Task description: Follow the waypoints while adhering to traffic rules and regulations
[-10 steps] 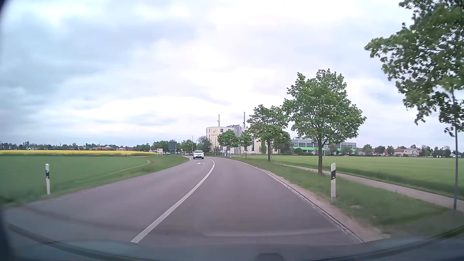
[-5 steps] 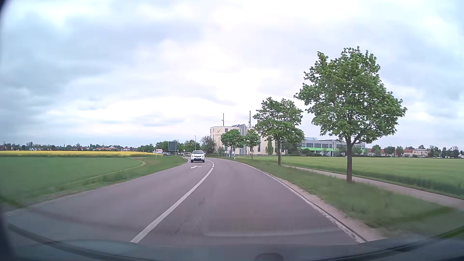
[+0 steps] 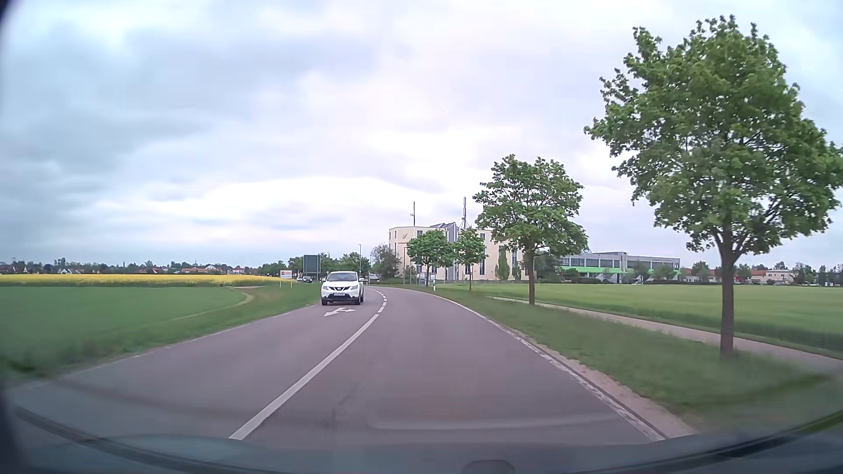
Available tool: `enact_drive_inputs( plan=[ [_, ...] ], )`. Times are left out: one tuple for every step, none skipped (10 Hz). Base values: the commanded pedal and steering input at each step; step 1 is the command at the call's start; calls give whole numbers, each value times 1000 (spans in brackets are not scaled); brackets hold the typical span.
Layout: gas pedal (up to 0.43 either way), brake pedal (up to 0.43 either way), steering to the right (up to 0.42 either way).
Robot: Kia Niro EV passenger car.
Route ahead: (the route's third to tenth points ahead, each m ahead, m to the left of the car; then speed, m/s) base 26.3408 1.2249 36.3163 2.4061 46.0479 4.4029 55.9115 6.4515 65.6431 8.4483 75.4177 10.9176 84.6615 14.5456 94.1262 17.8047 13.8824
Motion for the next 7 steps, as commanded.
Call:
enact_drive_inputs(
  plan=[
    [268,0,-16],
    [268,0,-16],
    [260,0,-17],
    [248,0,-17],
    [248,0,-17],
    [228,0,-18],
    [228,0,-18]
  ],
)
